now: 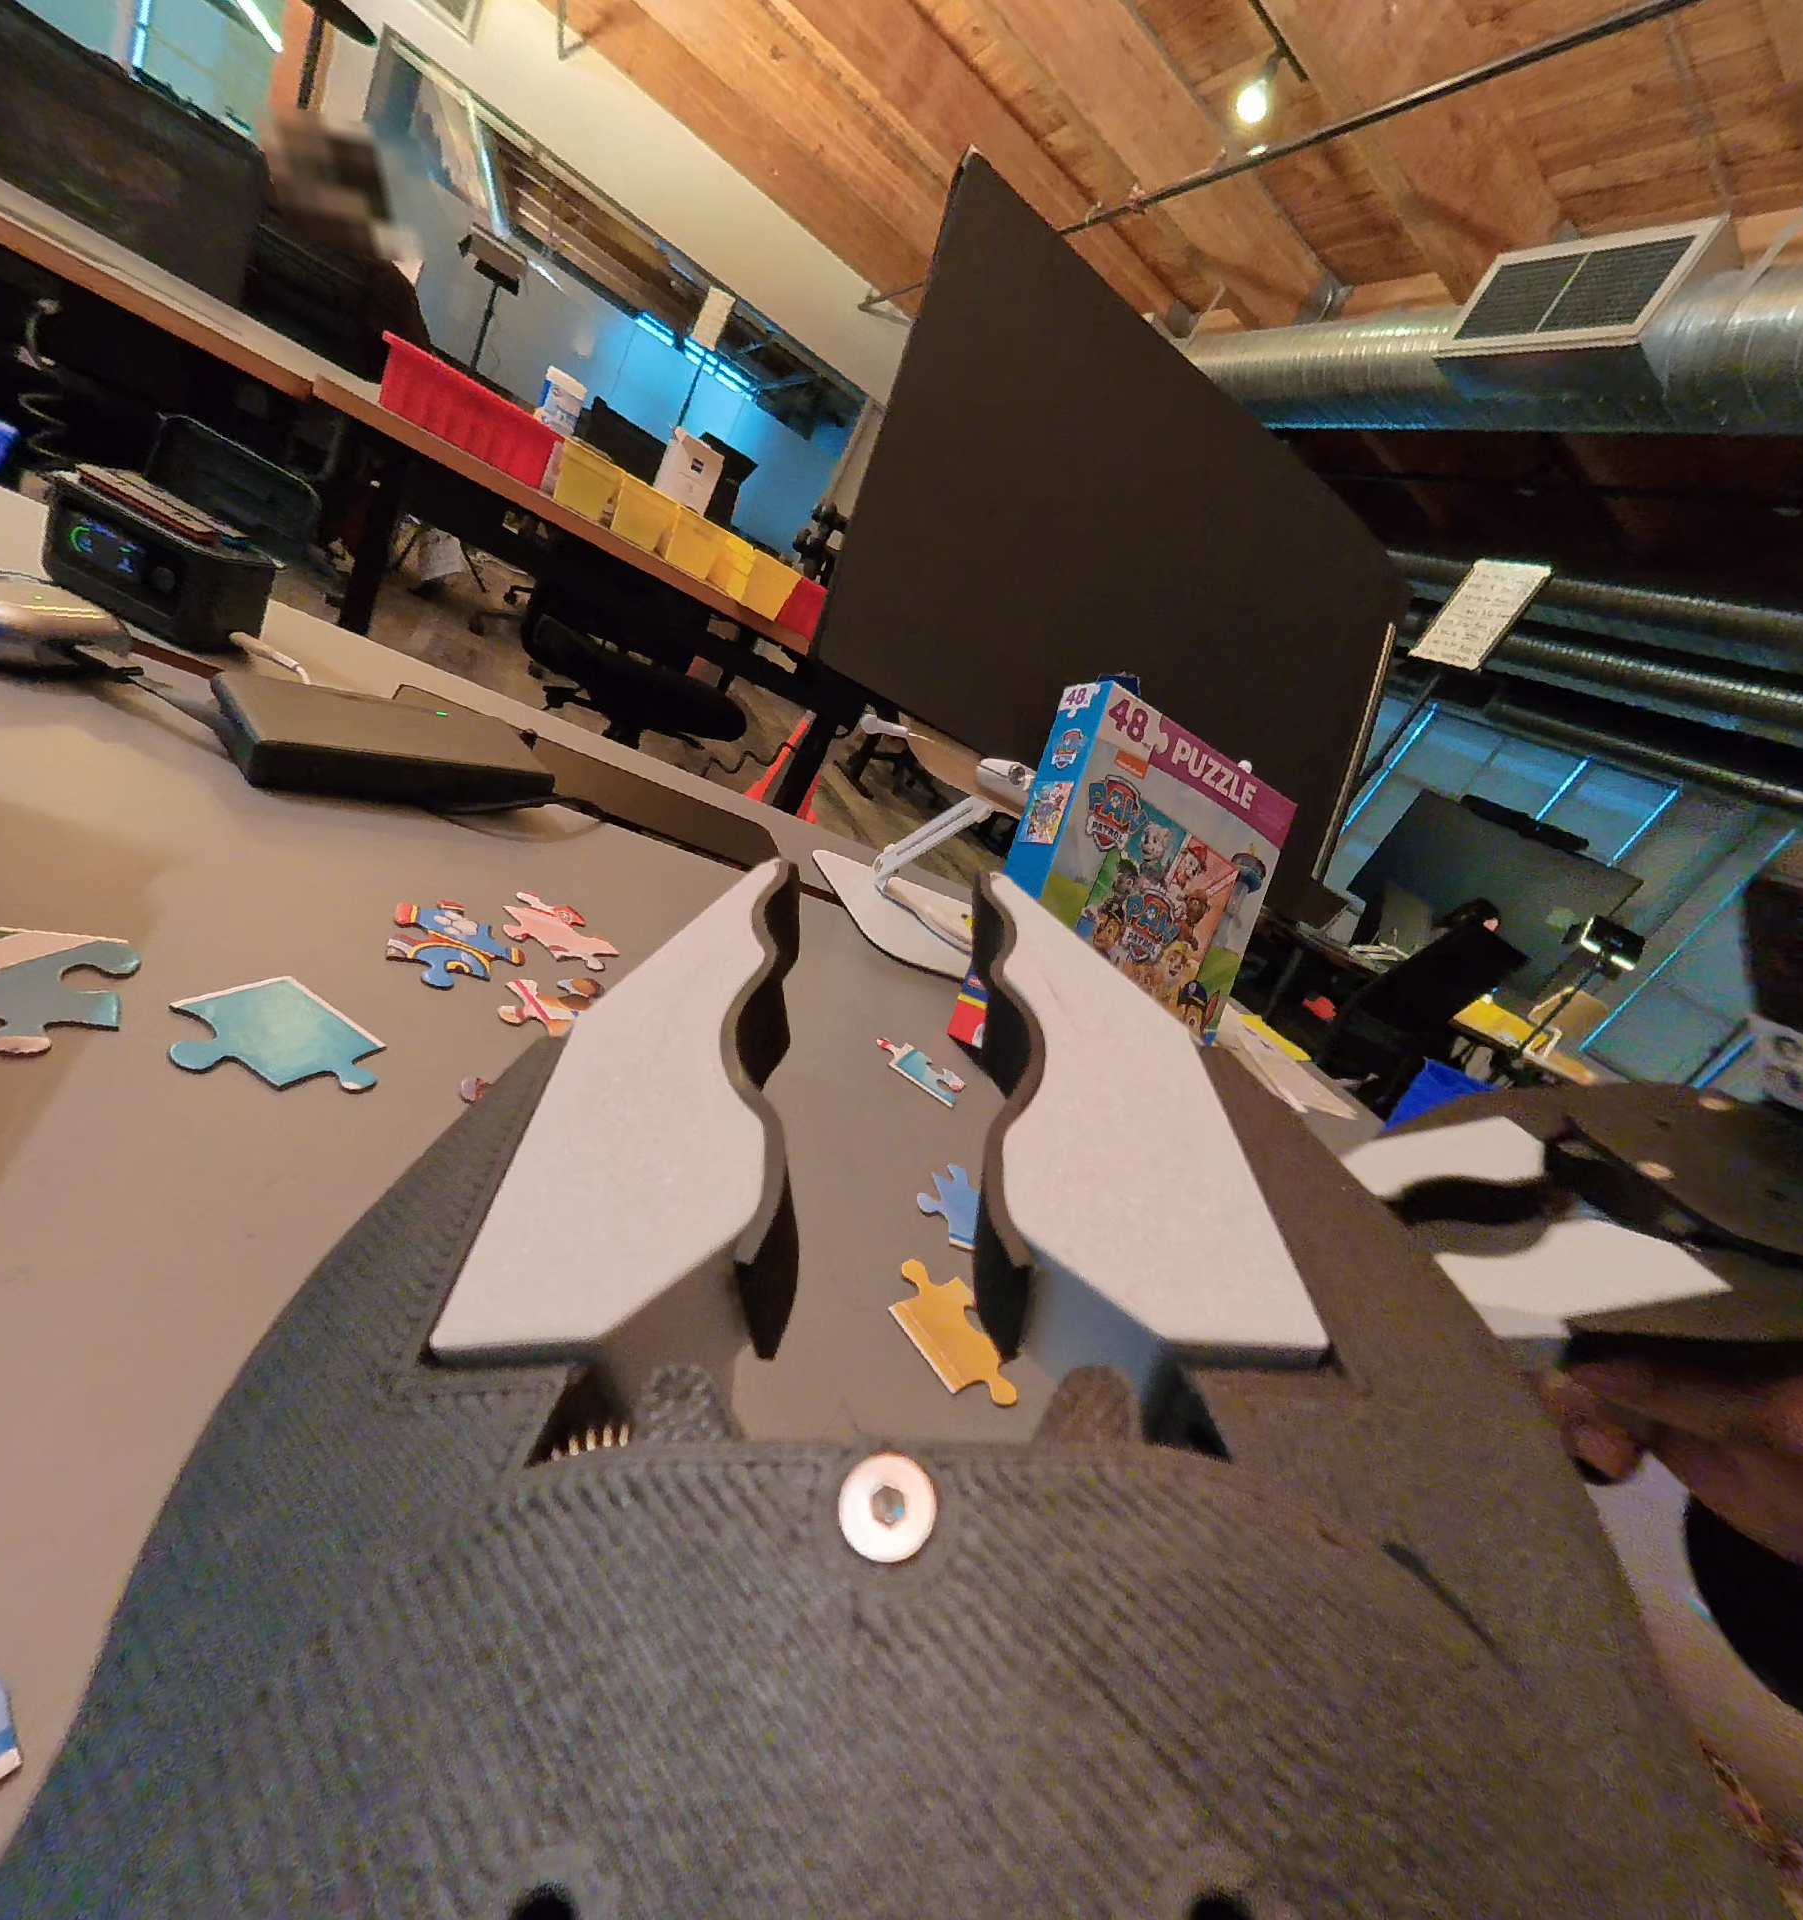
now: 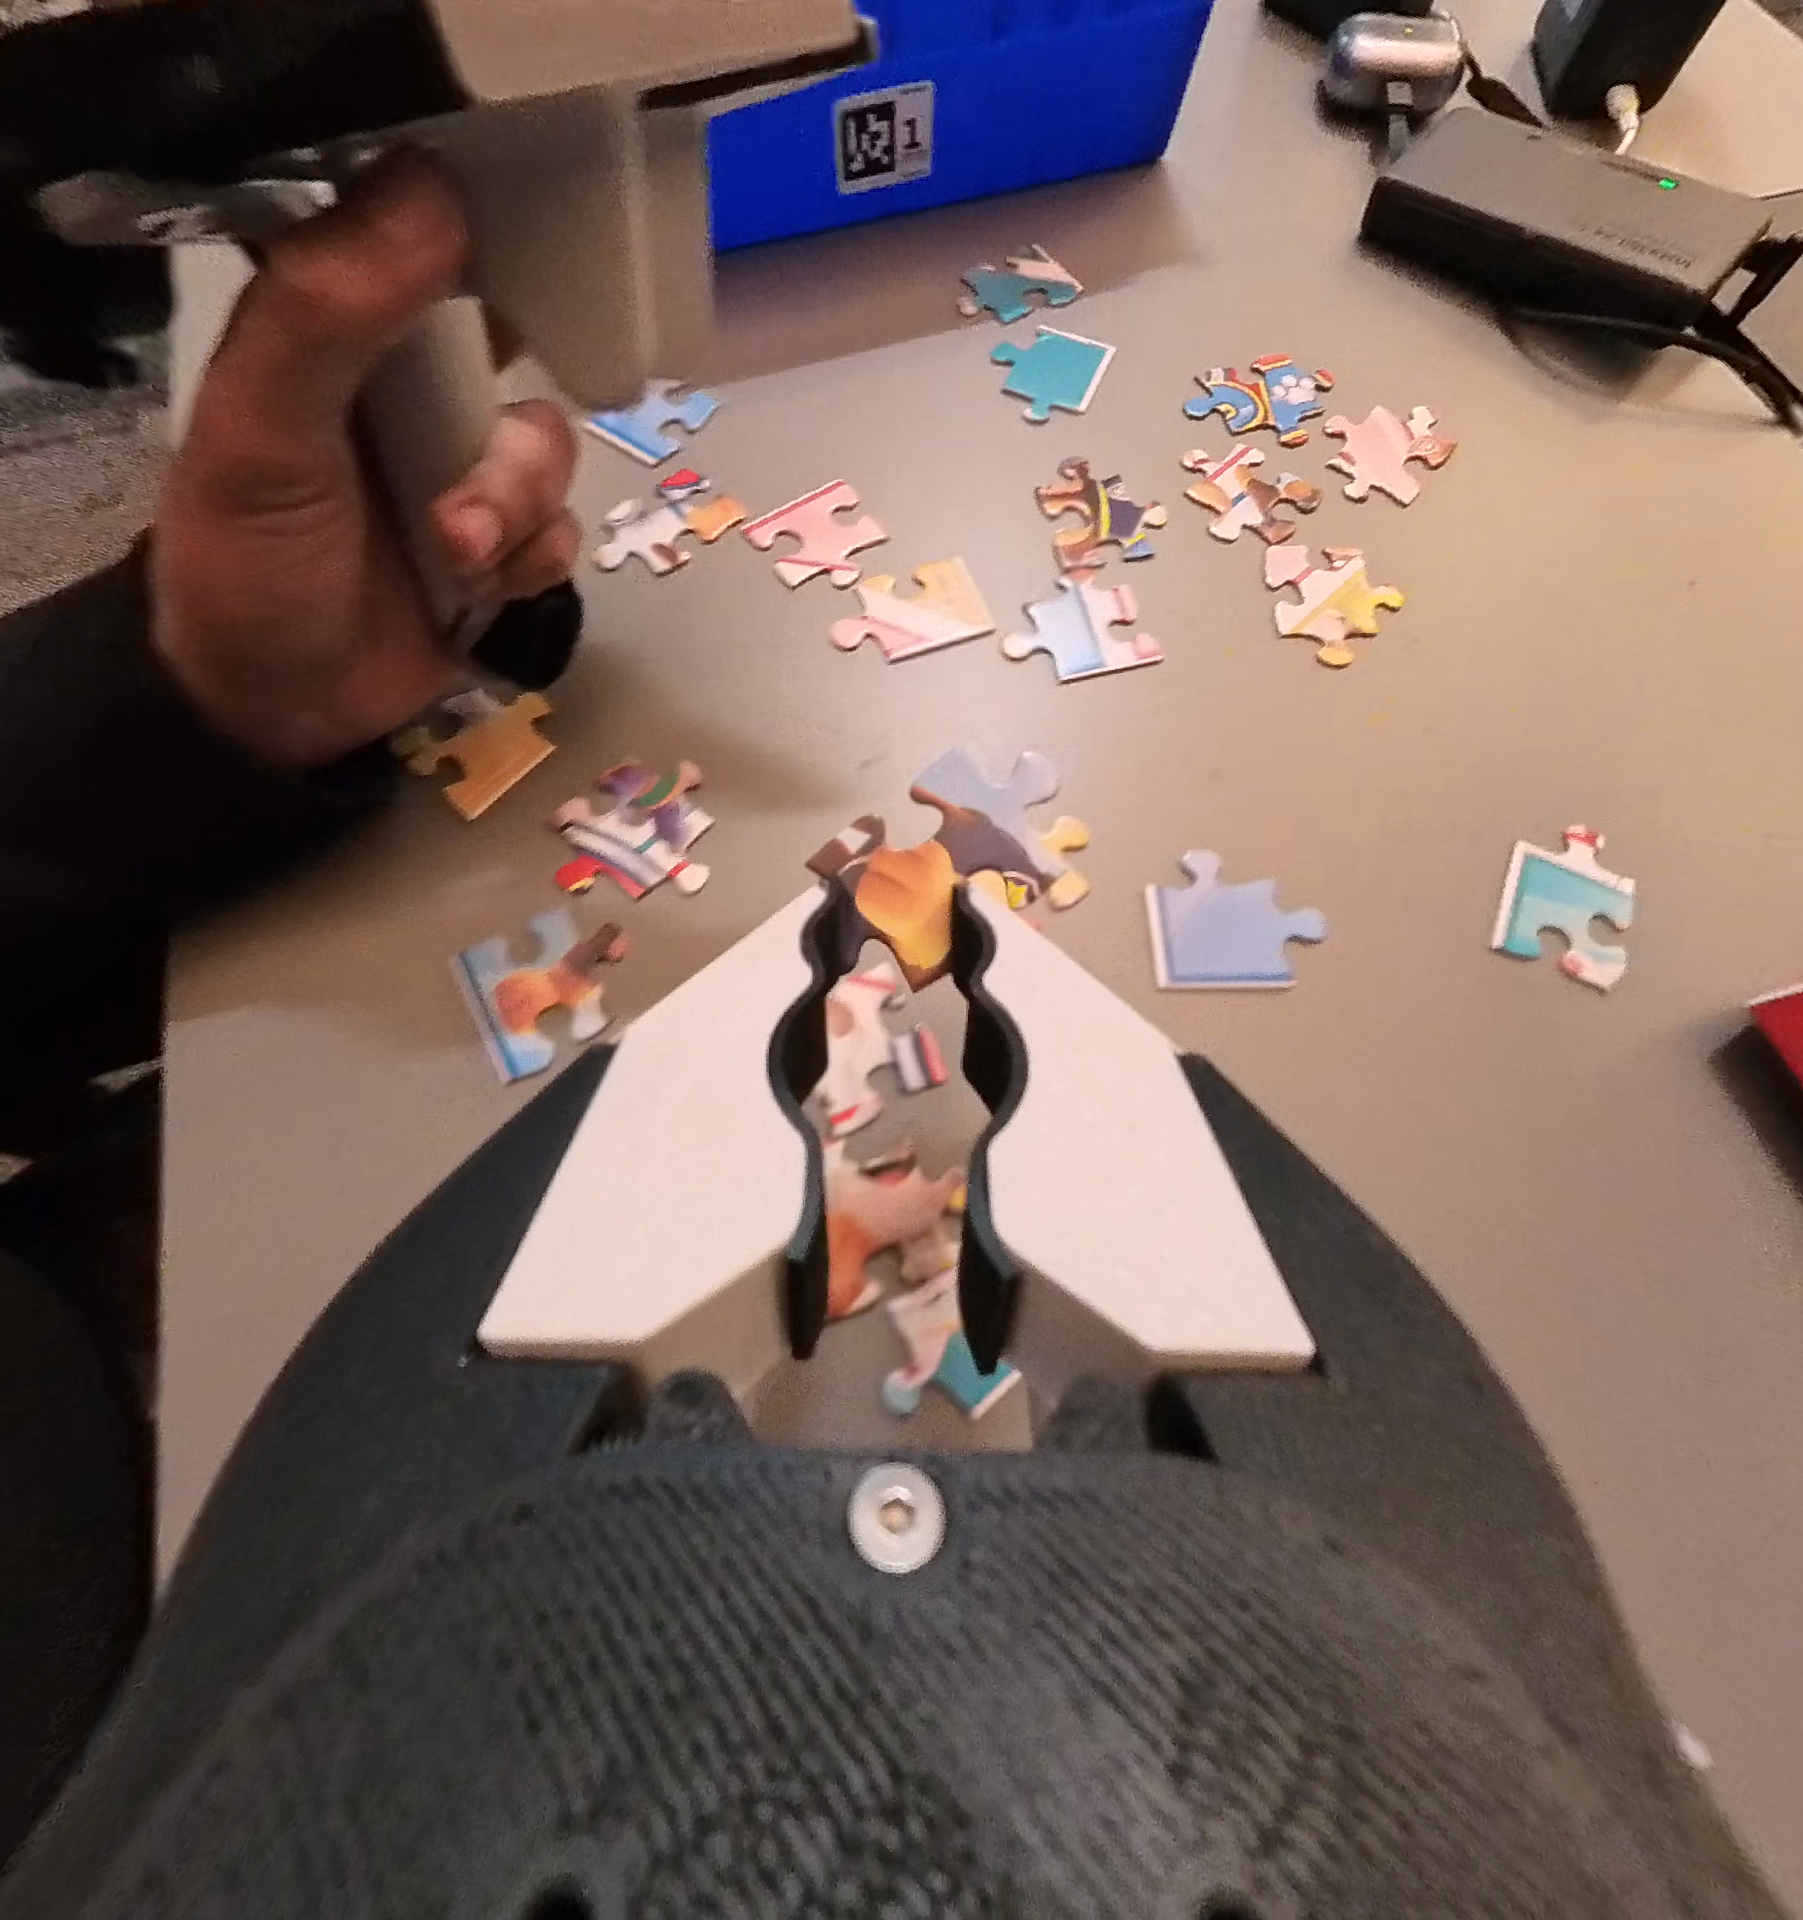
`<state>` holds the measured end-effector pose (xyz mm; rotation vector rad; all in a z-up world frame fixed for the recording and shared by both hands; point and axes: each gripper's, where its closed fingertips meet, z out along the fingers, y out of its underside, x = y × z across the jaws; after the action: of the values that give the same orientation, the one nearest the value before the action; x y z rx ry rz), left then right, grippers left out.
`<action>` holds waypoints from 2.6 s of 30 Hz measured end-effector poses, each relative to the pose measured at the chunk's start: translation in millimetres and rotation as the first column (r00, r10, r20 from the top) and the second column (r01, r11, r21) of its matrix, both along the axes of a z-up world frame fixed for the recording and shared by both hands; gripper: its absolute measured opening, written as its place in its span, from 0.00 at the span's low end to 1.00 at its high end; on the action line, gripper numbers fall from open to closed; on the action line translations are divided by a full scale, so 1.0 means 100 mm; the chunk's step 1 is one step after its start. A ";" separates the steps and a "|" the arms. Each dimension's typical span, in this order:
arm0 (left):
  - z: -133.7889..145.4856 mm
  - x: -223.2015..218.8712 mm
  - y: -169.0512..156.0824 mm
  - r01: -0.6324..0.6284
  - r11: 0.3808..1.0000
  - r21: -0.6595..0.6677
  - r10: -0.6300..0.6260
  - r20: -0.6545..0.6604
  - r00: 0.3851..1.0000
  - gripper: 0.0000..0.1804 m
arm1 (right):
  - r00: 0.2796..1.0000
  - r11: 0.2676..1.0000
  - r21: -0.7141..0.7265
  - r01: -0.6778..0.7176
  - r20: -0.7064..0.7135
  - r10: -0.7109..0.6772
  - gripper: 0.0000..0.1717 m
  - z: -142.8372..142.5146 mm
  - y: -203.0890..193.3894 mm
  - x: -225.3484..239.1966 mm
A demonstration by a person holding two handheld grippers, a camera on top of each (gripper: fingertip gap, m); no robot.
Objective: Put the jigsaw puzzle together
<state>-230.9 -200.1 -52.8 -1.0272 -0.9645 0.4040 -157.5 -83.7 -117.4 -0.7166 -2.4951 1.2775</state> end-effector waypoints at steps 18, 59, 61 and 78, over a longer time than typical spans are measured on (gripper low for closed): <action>-0.87 1.56 0.71 0.360 0.713 -0.602 -0.145 0.376 0.915 0.08 | 0.955 0.963 0.112 -0.244 -0.143 0.259 0.10 -0.11 0.24 0.78; -1.34 2.31 0.63 0.702 0.491 -0.515 -0.470 0.523 0.712 0.08 | 0.446 0.331 0.424 -0.843 0.205 0.871 0.11 -0.70 -0.30 1.19; -1.36 2.34 0.66 0.715 0.487 -0.502 -0.480 0.530 0.699 0.07 | 0.414 0.288 0.442 -0.849 0.221 0.883 0.11 -0.74 -0.28 1.19; -1.37 2.33 0.71 0.726 0.493 -0.480 -0.486 0.541 0.687 0.00 | 0.502 0.418 0.356 -0.836 0.187 0.845 0.08 -0.73 -0.27 1.17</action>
<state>2.6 -129.4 -190.3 -2.0958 -0.6557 -0.0811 -40.2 -110.3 -190.4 0.8146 -3.0334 0.8395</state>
